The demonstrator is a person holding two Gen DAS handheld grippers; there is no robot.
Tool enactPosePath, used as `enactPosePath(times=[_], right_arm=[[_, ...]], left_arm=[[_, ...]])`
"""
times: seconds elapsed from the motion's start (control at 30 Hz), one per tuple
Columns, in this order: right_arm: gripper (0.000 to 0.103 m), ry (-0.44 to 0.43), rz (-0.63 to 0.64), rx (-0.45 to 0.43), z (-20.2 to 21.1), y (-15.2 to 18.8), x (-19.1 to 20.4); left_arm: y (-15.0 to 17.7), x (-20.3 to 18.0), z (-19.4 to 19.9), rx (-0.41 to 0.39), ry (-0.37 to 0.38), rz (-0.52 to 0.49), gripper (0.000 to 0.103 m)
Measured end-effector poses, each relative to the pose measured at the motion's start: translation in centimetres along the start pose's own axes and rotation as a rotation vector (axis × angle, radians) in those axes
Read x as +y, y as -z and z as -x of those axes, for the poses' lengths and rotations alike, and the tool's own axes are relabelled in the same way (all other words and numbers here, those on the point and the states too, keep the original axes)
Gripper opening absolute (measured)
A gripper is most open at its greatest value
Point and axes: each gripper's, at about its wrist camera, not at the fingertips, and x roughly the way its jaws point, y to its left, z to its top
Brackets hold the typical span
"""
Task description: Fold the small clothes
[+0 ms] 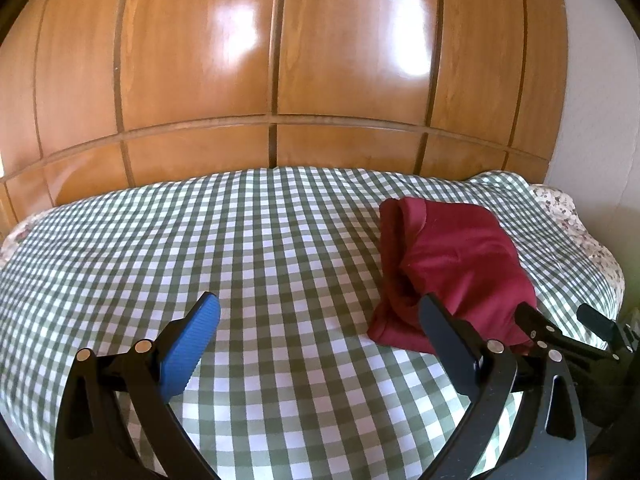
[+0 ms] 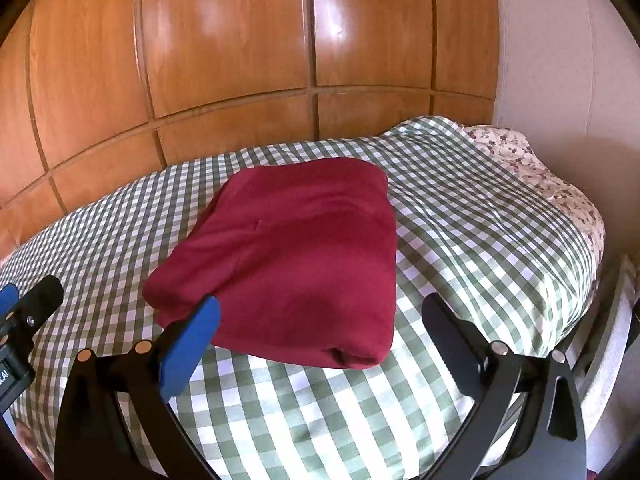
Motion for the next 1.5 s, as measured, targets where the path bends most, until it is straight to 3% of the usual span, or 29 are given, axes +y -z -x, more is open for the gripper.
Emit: enactPosePath(times=[1.07,1.5], right_arm=[[0.1,-0.015,0.015,0.012,-0.3,0.3,0.2],[0.101,-0.035,-0.004,0.004,-0.4,0.1,-0.5]], left_arm=[[0.0,0.7,1.0,-0.016,-0.051,0.011,0.099],[0.1,1.3,0.3,0.023,-0.091,0.053,0.098]])
